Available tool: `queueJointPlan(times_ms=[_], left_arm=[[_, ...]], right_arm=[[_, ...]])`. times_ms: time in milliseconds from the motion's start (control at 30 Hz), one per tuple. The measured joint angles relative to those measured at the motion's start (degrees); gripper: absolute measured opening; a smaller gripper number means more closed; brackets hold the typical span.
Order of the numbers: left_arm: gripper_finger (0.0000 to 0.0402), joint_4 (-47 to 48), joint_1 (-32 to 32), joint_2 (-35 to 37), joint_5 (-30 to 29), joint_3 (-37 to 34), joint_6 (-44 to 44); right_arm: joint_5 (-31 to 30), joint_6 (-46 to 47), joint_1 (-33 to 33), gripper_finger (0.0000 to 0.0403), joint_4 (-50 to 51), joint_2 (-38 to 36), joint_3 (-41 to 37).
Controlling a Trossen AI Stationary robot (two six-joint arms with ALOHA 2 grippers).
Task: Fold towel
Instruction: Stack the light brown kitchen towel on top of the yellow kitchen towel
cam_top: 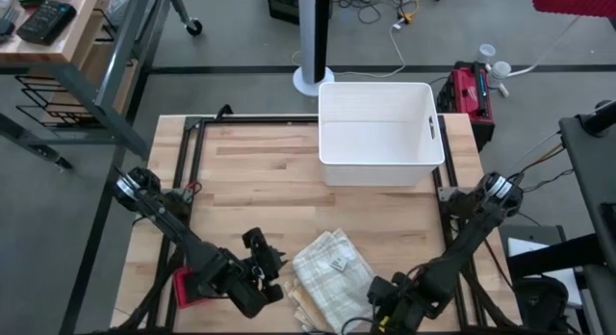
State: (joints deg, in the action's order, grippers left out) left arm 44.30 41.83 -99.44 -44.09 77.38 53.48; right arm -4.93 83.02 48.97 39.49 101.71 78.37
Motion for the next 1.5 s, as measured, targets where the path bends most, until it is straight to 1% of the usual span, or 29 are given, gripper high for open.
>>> queueJointPlan(times_ms=[100,133,200,300,333,400,467,600,767,900,1033,1167,1333,1400,1500], left_arm=[[0.0076,-6.9,-0.9,0.0,2.4,-2.3,-4.3],[0.0076,-10.1,-1.1,0.0,3.2,-3.2,-6.2],[0.0076,-16.5,-1.6,0.0,4.5,-5.1,-10.5],[0.0076,-27.8,-2.8,0.0,7.3,-9.2,-19.2],[0.0076,-30.8,-3.3,0.0,8.0,-10.6,-21.5],[0.0076,-36.2,-4.6,0.0,9.4,-13.1,-24.6],[0.0076,-39.2,-6.0,0.0,10.9,-15.0,-25.1],[0.0076,-39.9,-7.9,0.0,13.2,-17.5,-24.5],[0.0076,-39.9,-9.0,0.0,13.4,-19.5,-22.7],[0.0076,-39.9,-9.1,0.0,14.8,-20.7,-21.2],[0.0076,-40.2,-9.1,0.0,16.6,-20.7,-20.9],[0.0076,-39.9,-9.1,0.0,19.1,-20.8,-19.9],[0.0076,-39.8,-9.0,0.0,19.4,-20.8,-19.5],[0.0076,-39.7,-9.0,0.0,19.4,-20.9,-19.5],[0.0076,-39.6,-9.0,0.0,19.4,-20.9,-19.5]], right_arm=[[-0.4,0.4,1.6,0.0149,3.7,-0.8,2.8],[-1.9,0.3,2.1,0.0152,4.8,-0.8,3.8],[-8.3,-0.7,2.9,0.0154,6.3,-1.1,5.5],[-23.0,-3.8,3.5,0.015,6.5,-1.4,6.4],[-27.1,-4.6,3.3,0.0145,6.5,-1.4,6.1],[-31.6,-5.4,2.5,0.0134,6.9,-1.0,5.2],[-33.6,-5.7,1.5,0.0121,7.0,-0.4,4.3],[-33.9,-5.6,0.2,0.009,6.5,2.1,3.3],[-30.7,-5.0,-0.7,0.0052,6.5,6.0,2.8],[-30.1,-4.0,-1.2,0.0026,6.5,8.7,2.3],[-25.9,-3.4,-1.9,0.0005,6.6,10.3,1.4],[-25.0,-3.0,-1.8,0.0003,7.7,10.4,1.2],[-24.7,-2.7,-0.2,0.0002,9.5,8.0,1.3],[-24.6,-3.7,0.6,0.0001,9.8,6.5,1.4],[-25.2,-7.8,2.2,0.0004,9.6,4.6,1.7]])
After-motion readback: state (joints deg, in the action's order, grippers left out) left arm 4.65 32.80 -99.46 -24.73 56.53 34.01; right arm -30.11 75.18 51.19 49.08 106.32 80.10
